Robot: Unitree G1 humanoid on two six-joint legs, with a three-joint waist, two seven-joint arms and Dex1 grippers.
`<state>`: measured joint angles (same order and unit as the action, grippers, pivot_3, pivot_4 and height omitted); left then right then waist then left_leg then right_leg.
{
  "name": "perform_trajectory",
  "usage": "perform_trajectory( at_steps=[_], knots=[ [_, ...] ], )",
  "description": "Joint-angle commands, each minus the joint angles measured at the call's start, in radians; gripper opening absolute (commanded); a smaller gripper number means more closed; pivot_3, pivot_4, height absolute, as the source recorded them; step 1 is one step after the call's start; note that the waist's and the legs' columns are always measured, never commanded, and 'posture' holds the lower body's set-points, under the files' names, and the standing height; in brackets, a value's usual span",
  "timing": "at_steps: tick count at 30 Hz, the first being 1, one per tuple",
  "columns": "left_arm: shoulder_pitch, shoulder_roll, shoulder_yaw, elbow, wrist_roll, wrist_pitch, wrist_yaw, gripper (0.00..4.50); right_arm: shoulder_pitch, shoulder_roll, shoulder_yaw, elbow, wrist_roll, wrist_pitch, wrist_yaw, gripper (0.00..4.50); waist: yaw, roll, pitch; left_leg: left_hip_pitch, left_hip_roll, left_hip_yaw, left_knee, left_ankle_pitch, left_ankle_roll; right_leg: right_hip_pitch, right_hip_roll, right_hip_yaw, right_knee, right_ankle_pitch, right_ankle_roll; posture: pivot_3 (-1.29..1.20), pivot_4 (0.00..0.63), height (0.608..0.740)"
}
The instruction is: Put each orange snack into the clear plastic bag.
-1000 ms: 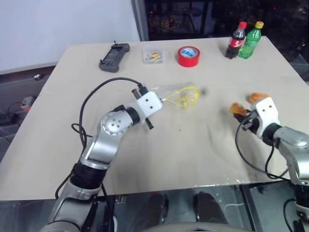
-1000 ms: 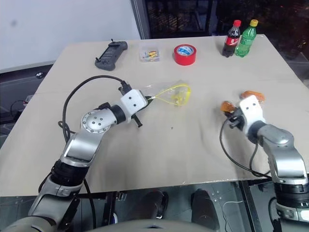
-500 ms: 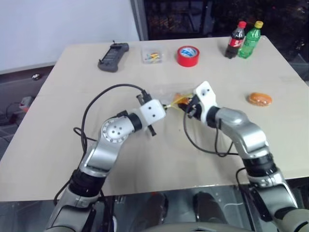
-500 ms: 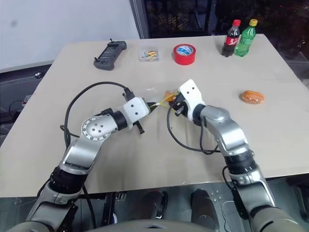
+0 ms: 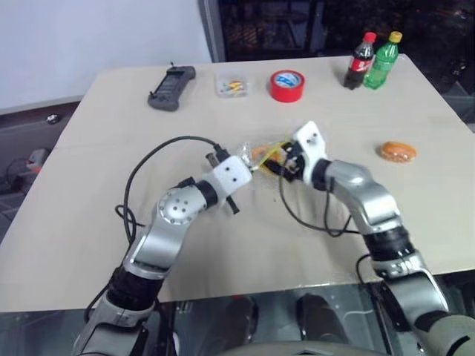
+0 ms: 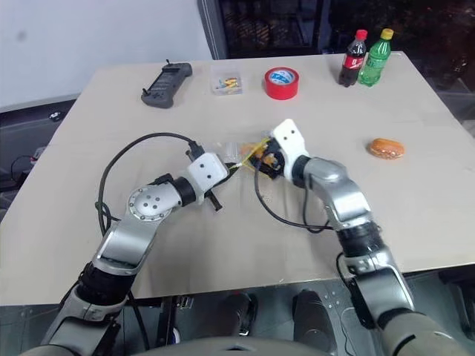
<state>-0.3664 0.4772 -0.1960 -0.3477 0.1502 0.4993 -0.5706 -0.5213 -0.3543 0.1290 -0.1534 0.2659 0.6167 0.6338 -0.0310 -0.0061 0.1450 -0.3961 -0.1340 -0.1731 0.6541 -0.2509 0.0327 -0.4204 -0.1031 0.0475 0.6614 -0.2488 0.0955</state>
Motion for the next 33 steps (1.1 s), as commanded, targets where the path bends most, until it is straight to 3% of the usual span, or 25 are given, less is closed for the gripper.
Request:
perform_trajectory(
  at_steps=[1, 2, 5, 11, 15, 19, 21, 23, 27, 28, 29, 33],
  knots=[
    [-0.026, -0.006, 0.021, -0.011, 0.008, 0.013, 0.026, 0.00, 0.033, -0.066, -0.105, -0.109, 0.066, 0.021, 0.037, 3.50, -0.004, 0.000, 0.000, 0.000, 0.000, 0.001, 0.000, 0.000, 0.000, 0.000, 0.000, 0.001, 0.000, 0.000, 0.000, 0.00, 0.150, 0.740],
    [-0.029, -0.005, 0.021, -0.010, 0.007, 0.015, 0.027, 0.00, 0.047, -0.102, -0.143, -0.101, 0.056, 0.008, 0.031, 3.50, -0.002, 0.000, 0.000, 0.000, 0.000, 0.001, 0.000, 0.000, 0.000, 0.000, 0.000, 0.001, 0.001, 0.000, 0.000, 0.00, 0.150, 0.740],
    [-0.035, -0.006, 0.022, -0.009, 0.000, 0.019, 0.025, 0.00, 0.066, -0.238, -0.211, 0.028, -0.060, -0.105, -0.025, 4.41, 0.006, 0.000, 0.000, 0.000, 0.000, 0.001, 0.000, 0.000, 0.000, 0.000, -0.001, 0.001, 0.001, 0.000, 0.000, 0.00, 0.150, 0.740],
    [-0.034, -0.008, 0.013, -0.005, -0.005, 0.013, 0.020, 0.00, -0.037, -0.390, -0.171, 0.510, -0.257, -0.399, -0.090, 4.41, 0.011, 0.000, 0.000, 0.002, 0.000, 0.003, 0.000, 0.000, 0.000, 0.000, 0.000, 0.002, 0.001, 0.000, 0.000, 0.00, 0.150, 0.740],
    [-0.035, -0.009, 0.008, -0.009, -0.004, 0.015, 0.018, 0.00, -0.188, -0.392, -0.103, 0.920, -0.365, -0.614, -0.129, 4.41, 0.010, 0.000, 0.000, 0.003, 0.000, 0.006, -0.001, 0.000, 0.000, 0.001, 0.000, 0.005, 0.001, 0.000, 0.000, 0.00, 0.150, 0.740],
    [-0.030, -0.006, 0.008, -0.016, 0.000, 0.015, 0.018, 0.00, -0.292, -0.370, -0.063, 1.189, -0.429, -0.735, -0.173, 4.41, 0.007, 0.000, 0.000, 0.003, 0.001, 0.008, -0.001, 0.000, 0.000, 0.000, 0.000, 0.006, 0.000, 0.000, 0.000, 0.00, 0.150, 0.740],
    [-0.029, -0.007, 0.010, -0.021, 0.005, 0.018, 0.024, 0.00, -0.321, -0.361, -0.061, 1.266, -0.433, -0.763, -0.167, 3.85, 0.007, 0.000, 0.000, 0.003, 0.001, 0.008, -0.001, 0.000, 0.000, 0.001, 0.000, 0.006, 0.000, 0.000, 0.000, 0.00, 0.150, 0.740],
    [-0.023, -0.008, 0.018, -0.031, 0.006, 0.028, 0.032, 0.00, -0.331, -0.367, -0.066, 1.269, -0.430, -0.791, -0.156, 3.21, 0.011, -0.001, 0.000, 0.003, 0.001, 0.007, -0.001, 0.000, 0.000, 0.001, 0.000, 0.005, 0.000, 0.000, 0.000, 0.00, 0.150, 0.740],
    [-0.012, -0.005, 0.026, -0.050, 0.002, 0.041, 0.038, 0.00, -0.321, -0.383, -0.085, 1.199, -0.405, -0.821, -0.105, 1.13, 0.012, 0.000, 0.000, 0.003, 0.001, 0.006, -0.001, 0.000, 0.000, 0.001, 0.000, 0.005, 0.000, 0.000, 0.000, 0.00, 0.150, 0.740],
    [-0.010, -0.003, 0.027, -0.055, 0.001, 0.043, 0.038, 0.00, -0.304, -0.386, -0.096, 1.144, -0.380, -0.813, -0.064, 0.87, 0.011, 0.000, 0.001, 0.003, 0.001, 0.007, -0.001, 0.000, 0.000, 0.001, 0.000, 0.006, 0.000, 0.000, 0.000, 0.00, 0.150, 0.740],
    [-0.007, -0.002, 0.030, -0.060, 0.000, 0.045, 0.039, 0.00, -0.279, -0.386, -0.112, 1.065, -0.343, -0.787, -0.016, 0.87, 0.010, 0.000, 0.001, 0.003, 0.001, 0.006, -0.001, 0.000, 0.000, 0.001, 0.001, 0.006, 0.000, 0.000, 0.000, 0.00, 0.150, 0.740],
    [-0.009, -0.003, 0.040, -0.060, -0.006, 0.034, 0.043, 0.00, -0.049, -0.351, -0.128, 0.365, -0.098, -0.409, 0.143, 0.87, 0.007, 0.000, 0.000, 0.001, 0.002, 0.004, -0.001, 0.000, 0.000, 0.000, 0.001, 0.004, -0.001, 0.000, 0.000, 0.00, 0.150, 0.740]
  ],
)
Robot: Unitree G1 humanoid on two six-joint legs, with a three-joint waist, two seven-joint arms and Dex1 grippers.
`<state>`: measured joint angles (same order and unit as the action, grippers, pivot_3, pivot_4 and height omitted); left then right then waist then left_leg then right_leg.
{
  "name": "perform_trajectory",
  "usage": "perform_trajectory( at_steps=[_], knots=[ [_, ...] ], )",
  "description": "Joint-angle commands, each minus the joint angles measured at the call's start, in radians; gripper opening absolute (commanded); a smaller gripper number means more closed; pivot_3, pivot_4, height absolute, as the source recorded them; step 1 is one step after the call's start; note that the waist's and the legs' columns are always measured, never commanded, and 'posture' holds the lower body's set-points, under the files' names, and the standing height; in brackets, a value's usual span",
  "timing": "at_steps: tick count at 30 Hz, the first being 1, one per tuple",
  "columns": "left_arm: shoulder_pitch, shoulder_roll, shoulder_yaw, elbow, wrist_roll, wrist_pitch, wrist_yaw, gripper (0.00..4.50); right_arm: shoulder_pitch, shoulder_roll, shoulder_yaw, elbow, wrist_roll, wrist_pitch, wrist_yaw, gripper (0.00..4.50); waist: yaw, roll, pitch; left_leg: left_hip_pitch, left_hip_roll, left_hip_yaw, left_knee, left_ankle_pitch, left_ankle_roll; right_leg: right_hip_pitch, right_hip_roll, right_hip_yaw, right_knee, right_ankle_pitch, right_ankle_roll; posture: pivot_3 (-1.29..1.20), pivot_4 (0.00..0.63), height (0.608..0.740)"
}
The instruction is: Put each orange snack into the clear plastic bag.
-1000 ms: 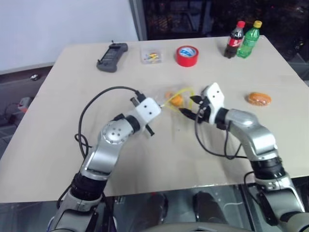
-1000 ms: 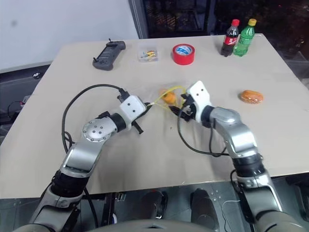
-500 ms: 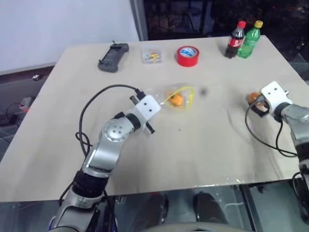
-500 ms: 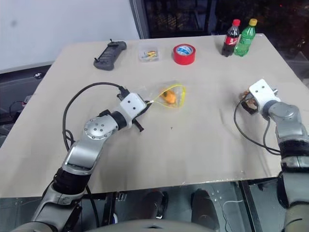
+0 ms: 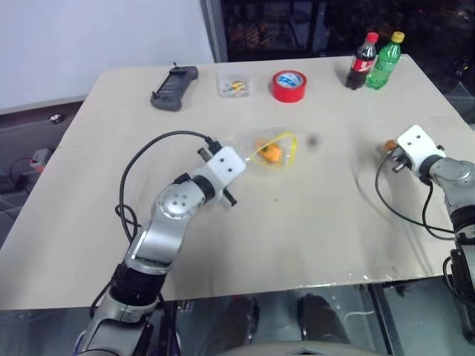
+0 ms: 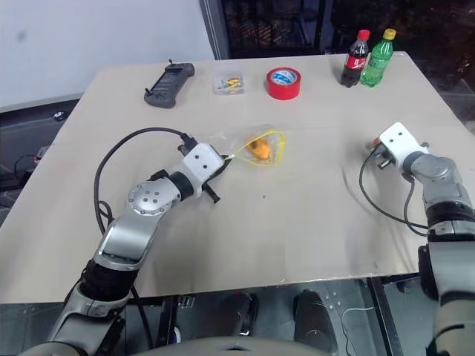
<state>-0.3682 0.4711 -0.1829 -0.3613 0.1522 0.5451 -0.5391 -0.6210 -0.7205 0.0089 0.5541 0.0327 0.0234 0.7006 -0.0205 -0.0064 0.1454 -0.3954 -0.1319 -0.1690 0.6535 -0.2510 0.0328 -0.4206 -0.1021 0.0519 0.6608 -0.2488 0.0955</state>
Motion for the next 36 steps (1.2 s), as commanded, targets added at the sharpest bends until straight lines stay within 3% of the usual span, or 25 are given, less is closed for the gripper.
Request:
perform_trajectory(
  at_steps=[1, 4, 9, 15, 24, 27, 30, 36],
  knots=[
    [-0.009, 0.003, 0.028, -0.047, -0.009, -0.013, 0.011, 0.00, 0.090, 0.037, 0.004, -0.462, 0.176, 0.267, 0.076, 0.87, -0.005, 0.000, 0.000, 0.000, 0.000, 0.000, 0.000, 0.000, 0.000, 0.000, 0.000, 0.000, 0.000, 0.000, 0.000, 0.00, 0.150, 0.740],
    [-0.009, 0.004, 0.030, -0.048, -0.014, -0.021, 0.007, 0.00, 0.139, 0.114, 0.040, -0.677, 0.227, 0.451, 0.024, 0.87, -0.003, 0.000, 0.000, -0.001, 0.000, 0.000, 0.001, 0.000, 0.000, -0.001, 0.000, 0.000, 0.001, 0.000, 0.000, 0.00, 0.150, 0.740],
    [0.002, 0.014, 0.034, -0.066, -0.037, -0.037, -0.011, 0.00, 0.131, 0.260, 0.110, -0.819, 0.251, 0.603, -0.061, 0.87, 0.012, 0.000, 0.000, -0.001, -0.001, -0.002, 0.002, 0.000, 0.000, 0.000, -0.001, -0.003, 0.001, 0.000, 0.000, 0.00, 0.150, 0.740],
    [0.044, 0.032, 0.012, -0.107, -0.060, -0.083, -0.049, 0.00, 0.055, 0.354, 0.193, -0.766, 0.225, 0.602, -0.072, 0.87, 0.007, 0.000, 0.000, -0.001, -0.002, -0.003, 0.002, 0.000, 0.000, 0.000, -0.001, -0.003, 0.001, 0.000, 0.000, 0.00, 0.150, 0.740],
    [0.096, 0.028, -0.008, -0.164, -0.094, -0.071, -0.074, 0.00, -0.093, 0.521, 0.277, -0.524, 0.157, 0.458, -0.056, 0.87, 0.002, 0.000, 0.000, 0.000, -0.001, -0.003, 0.001, 0.000, 0.000, 0.000, -0.001, -0.003, 0.001, 0.000, 0.000, 0.00, 0.150, 0.740],
    [0.106, 0.012, 0.031, -0.176, -0.126, -0.032, -0.066, 0.00, -0.108, 0.556, 0.268, -0.433, 0.131, 0.385, -0.071, 1.80, 0.003, 0.000, 0.000, 0.000, -0.001, -0.003, 0.001, 0.000, 0.000, 0.000, 0.000, -0.003, 0.001, 0.000, 0.000, 0.00, 0.150, 0.740],
    [0.113, 0.019, 0.101, -0.176, -0.173, 0.013, -0.068, 0.00, -0.093, 0.545, 0.220, -0.483, 0.164, 0.411, -0.057, 3.18, 0.003, 0.000, 0.000, -0.001, -0.002, -0.003, 0.001, 0.000, 0.000, -0.001, 0.000, -0.003, 0.001, 0.000, 0.000, 0.00, 0.150, 0.740],
    [0.090, 0.034, 0.230, -0.115, -0.282, 0.080, -0.082, 0.00, -0.001, 0.384, 0.151, -0.723, 0.256, 0.469, 0.069, 3.18, 0.005, 0.000, 0.000, -0.001, -0.002, -0.003, 0.001, 0.000, 0.000, -0.001, 0.000, -0.004, 0.001, 0.000, 0.000, 0.00, 0.150, 0.740]
  ],
)
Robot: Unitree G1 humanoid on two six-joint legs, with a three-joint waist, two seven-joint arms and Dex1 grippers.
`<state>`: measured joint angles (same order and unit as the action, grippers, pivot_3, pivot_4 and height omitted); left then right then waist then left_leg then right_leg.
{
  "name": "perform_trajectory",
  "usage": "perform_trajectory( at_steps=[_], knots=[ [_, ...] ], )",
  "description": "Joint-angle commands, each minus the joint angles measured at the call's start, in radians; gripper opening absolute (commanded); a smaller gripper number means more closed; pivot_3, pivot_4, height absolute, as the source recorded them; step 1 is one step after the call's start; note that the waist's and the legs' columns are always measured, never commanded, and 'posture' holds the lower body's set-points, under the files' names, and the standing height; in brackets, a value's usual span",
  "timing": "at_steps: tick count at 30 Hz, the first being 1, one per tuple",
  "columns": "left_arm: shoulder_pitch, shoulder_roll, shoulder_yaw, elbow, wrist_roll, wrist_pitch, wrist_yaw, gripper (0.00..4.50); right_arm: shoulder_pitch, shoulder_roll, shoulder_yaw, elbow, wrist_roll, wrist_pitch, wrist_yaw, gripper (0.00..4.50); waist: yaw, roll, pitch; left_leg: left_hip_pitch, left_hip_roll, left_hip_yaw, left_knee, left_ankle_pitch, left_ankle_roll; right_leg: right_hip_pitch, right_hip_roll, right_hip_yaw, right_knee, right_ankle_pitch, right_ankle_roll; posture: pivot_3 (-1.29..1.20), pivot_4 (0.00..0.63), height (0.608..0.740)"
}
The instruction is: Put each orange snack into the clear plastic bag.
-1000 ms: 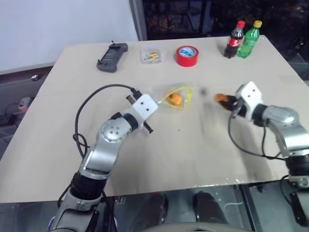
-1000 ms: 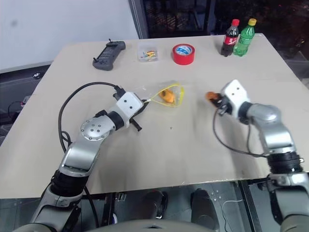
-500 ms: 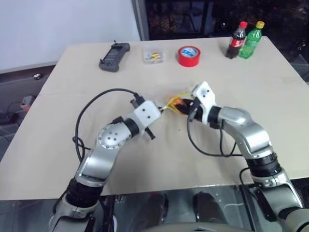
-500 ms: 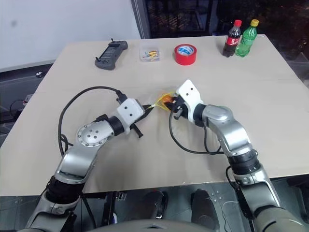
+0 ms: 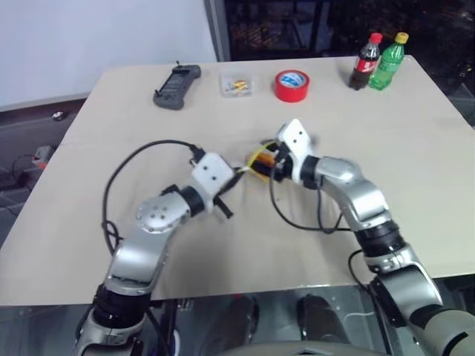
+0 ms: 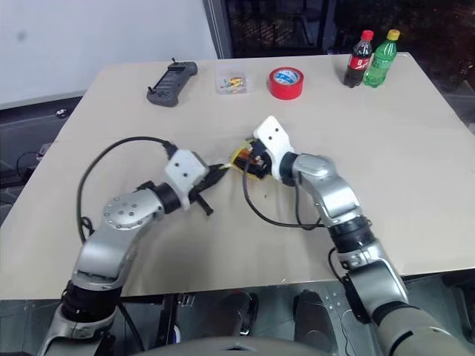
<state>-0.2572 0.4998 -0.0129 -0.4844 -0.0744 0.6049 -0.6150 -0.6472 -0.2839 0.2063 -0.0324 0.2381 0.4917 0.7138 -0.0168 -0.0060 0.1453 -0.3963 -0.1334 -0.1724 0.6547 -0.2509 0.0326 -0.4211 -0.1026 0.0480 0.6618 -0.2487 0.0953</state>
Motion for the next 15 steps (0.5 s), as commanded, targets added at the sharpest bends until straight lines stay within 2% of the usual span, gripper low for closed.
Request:
perform_trajectory(
  at_steps=[1, 4, 7, 15],
  knots=[
    [-0.028, 0.007, 0.078, 0.020, -0.077, 0.028, -0.013, 0.00, 0.043, -0.091, -0.049, -0.166, 0.040, -0.015, 0.072, 3.18, 0.003, 0.000, 0.000, 0.000, 0.000, 0.000, 0.000, 0.000, 0.000, 0.000, 0.000, 0.000, 0.000, 0.000, 0.000, 0.00, 0.150, 0.740],
    [-0.046, 0.023, 0.114, 0.047, -0.139, 0.041, -0.041, 0.00, 0.076, -0.218, -0.008, -0.149, -0.109, -0.183, 0.079, 3.18, 0.002, 0.000, 0.000, 0.000, 0.000, 0.000, 0.000, 0.000, 0.000, 0.000, 0.000, -0.001, 0.000, 0.000, 0.000, 0.00, 0.150, 0.740],
    [-0.051, 0.042, 0.132, 0.062, -0.179, 0.046, -0.062, 0.00, 0.076, -0.263, 0.030, -0.072, -0.216, -0.291, 0.050, 3.18, -0.004, 0.000, 0.000, 0.000, 0.000, 0.001, 0.000, 0.000, 0.000, 0.000, 0.000, 0.000, 0.000, 0.000, 0.000, 0.00, 0.150, 0.740],
    [-0.066, 0.078, 0.144, 0.085, -0.235, 0.051, -0.063, 0.00, 0.022, -0.180, 0.081, 0.127, -0.319, -0.449, 0.006, 3.18, -0.014, 0.000, 0.000, 0.001, 0.001, 0.002, 0.000, 0.000, 0.000, 0.000, 0.000, 0.001, 0.000, 0.000, 0.000, 0.00, 0.150, 0.740]
  ],
)
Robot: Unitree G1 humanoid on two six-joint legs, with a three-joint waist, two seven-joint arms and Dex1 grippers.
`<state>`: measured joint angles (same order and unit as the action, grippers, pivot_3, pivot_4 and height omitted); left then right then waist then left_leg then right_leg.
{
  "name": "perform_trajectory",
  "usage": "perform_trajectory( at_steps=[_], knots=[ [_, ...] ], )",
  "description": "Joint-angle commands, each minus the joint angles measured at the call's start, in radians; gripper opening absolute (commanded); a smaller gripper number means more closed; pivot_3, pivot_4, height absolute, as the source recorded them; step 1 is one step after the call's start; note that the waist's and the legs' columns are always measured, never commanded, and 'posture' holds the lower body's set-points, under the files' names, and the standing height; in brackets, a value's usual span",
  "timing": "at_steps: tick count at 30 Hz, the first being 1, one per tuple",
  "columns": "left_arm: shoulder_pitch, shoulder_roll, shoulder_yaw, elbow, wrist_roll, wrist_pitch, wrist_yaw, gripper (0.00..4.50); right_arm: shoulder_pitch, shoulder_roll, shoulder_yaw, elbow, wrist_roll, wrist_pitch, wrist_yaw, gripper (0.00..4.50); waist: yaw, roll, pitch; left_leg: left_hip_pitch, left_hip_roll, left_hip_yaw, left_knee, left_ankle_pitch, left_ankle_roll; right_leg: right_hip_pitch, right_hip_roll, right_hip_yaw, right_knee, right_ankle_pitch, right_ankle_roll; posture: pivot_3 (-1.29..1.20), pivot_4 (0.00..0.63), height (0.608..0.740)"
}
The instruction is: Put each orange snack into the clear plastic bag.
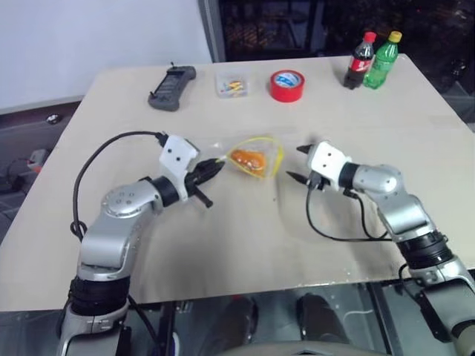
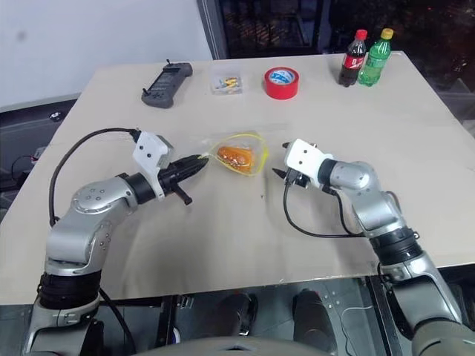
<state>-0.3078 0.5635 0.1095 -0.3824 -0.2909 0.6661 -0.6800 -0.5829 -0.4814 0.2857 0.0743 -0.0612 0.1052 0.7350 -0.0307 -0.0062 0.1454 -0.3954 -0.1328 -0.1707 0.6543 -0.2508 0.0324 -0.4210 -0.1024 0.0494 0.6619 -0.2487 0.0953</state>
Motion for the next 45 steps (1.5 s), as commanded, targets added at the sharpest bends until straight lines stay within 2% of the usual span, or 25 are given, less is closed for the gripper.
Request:
perform_trajectory(
  at_steps=[1, 10, 11, 13, 16, 18, 22, 27, 34, 36, 39, 42, 45],
  knots=[
    [-0.016, 0.017, 0.022, -0.018, -0.022, -0.009, 0.005, 0.00, -0.053, 0.030, 0.003, 0.045, -0.027, -0.078, -0.025, 3.18, -0.001, 0.000, 0.000, 0.000, 0.000, 0.000, 0.000, 0.000, 0.000, 0.000, 0.000, 0.000, 0.000, 0.000, 0.000, 0.00, 0.150, 0.740],
    [0.001, 0.029, 0.027, -0.045, -0.049, 0.003, 0.030, 0.00, -0.115, 0.120, -0.017, 0.175, -0.014, -0.148, -0.031, 3.18, -0.007, 0.000, 0.000, 0.000, 0.000, -0.001, 0.000, 0.000, 0.000, 0.000, 0.000, 0.000, 0.000, 0.000, 0.000, 0.00, 0.150, 0.740],
    [0.002, 0.028, 0.028, -0.047, -0.053, 0.004, 0.033, 0.00, -0.117, 0.127, -0.020, 0.186, -0.007, -0.153, -0.029, 2.68, -0.007, 0.000, 0.000, 0.000, 0.000, -0.001, 0.000, 0.000, 0.000, 0.000, 0.000, 0.000, 0.000, 0.000, 0.000, 0.00, 0.150, 0.740],
    [0.006, 0.029, 0.032, -0.053, -0.062, 0.008, 0.039, 0.00, -0.128, 0.144, -0.032, 0.208, 0.010, -0.157, -0.031, 2.04, -0.007, 0.000, 0.000, 0.000, 0.000, -0.001, 0.000, 0.000, 0.000, 0.000, 0.000, 0.000, 0.000, 0.000, 0.000, 0.00, 0.150, 0.740],
    [0.012, 0.036, 0.033, -0.053, -0.068, 0.006, 0.044, 0.00, -0.138, 0.149, -0.037, 0.220, 0.015, -0.167, -0.030, 0.49, -0.008, 0.000, 0.000, 0.000, 0.000, -0.001, 0.000, 0.000, 0.000, 0.000, 0.001, 0.000, 0.000, 0.000, 0.000, 0.00, 0.150, 0.740],
    [0.015, 0.040, 0.032, -0.052, -0.068, 0.005, 0.048, 0.00, -0.139, 0.148, -0.042, 0.216, 0.020, -0.169, -0.024, 0.08, -0.008, 0.000, 0.000, 0.000, 0.000, -0.001, 0.000, 0.000, 0.000, 0.000, 0.001, 0.000, 0.000, 0.000, 0.000, 0.00, 0.150, 0.740],
    [0.015, 0.044, 0.030, -0.048, -0.070, 0.003, 0.058, 0.00, -0.139, 0.133, -0.055, 0.198, 0.019, -0.160, -0.016, 0.08, -0.009, 0.000, 0.000, 0.000, 0.000, -0.001, 0.000, 0.000, 0.000, 0.000, 0.001, 0.000, 0.000, 0.000, 0.000, 0.00, 0.150, 0.740],
    [-0.040, 0.044, 0.033, 0.001, -0.063, -0.013, 0.077, 0.00, -0.196, 0.051, -0.104, 0.216, 0.002, -0.133, -0.028, 0.08, -0.007, 0.000, 0.000, 0.000, 0.000, -0.001, 0.000, 0.000, 0.000, 0.000, 0.000, 0.000, 0.000, 0.000, 0.000, 0.00, 0.150, 0.740],
    [-0.335, -0.001, -0.004, 0.275, 0.000, -0.106, 0.126, 0.00, -0.362, -0.045, -0.133, 0.401, -0.048, -0.183, -0.053, 0.08, -0.004, 0.000, 0.000, 0.000, 0.000, -0.001, 0.000, 0.000, 0.000, 0.000, 0.000, -0.002, 0.000, 0.000, 0.000, 0.00, 0.150, 0.740],
    [-0.418, -0.029, 0.010, 0.349, -0.019, -0.108, 0.128, 0.00, -0.392, -0.065, -0.127, 0.453, -0.066, -0.215, -0.053, 0.08, -0.006, -0.001, 0.001, -0.001, -0.001, -0.001, 0.000, 0.000, 0.000, 0.000, 0.000, -0.002, -0.001, 0.000, 0.000, 0.00, 0.150, 0.740],
    [-0.480, -0.030, 0.011, 0.411, -0.016, -0.122, 0.109, 0.00, -0.355, -0.081, -0.128, 0.371, 0.033, -0.143, 0.121, 0.08, -0.016, -0.001, 0.001, -0.002, -0.001, -0.002, 0.000, 0.000, 0.000, 0.000, -0.001, -0.002, -0.003, 0.000, 0.000, 0.00, 0.150, 0.740],
    [-0.471, -0.023, 0.012, 0.419, -0.017, -0.129, 0.095, 0.00, -0.278, -0.044, -0.130, 0.266, 0.078, -0.072, 0.130, 0.90, -0.032, -0.001, 0.001, -0.004, -0.001, -0.002, -0.001, 0.000, 0.000, -0.003, -0.002, -0.001, -0.002, 0.000, 0.000, 0.00, 0.150, 0.740],
    [-0.460, -0.028, 0.016, 0.403, -0.024, -0.114, 0.099, 0.00, -0.196, -0.003, -0.118, 0.141, 0.108, 0.029, 0.120, 2.35, -0.039, -0.001, 0.001, -0.005, -0.001, -0.002, -0.001, 0.000, 0.000, -0.005, -0.002, -0.001, -0.001, 0.000, 0.000, 0.00, 0.150, 0.740]
  ],
)
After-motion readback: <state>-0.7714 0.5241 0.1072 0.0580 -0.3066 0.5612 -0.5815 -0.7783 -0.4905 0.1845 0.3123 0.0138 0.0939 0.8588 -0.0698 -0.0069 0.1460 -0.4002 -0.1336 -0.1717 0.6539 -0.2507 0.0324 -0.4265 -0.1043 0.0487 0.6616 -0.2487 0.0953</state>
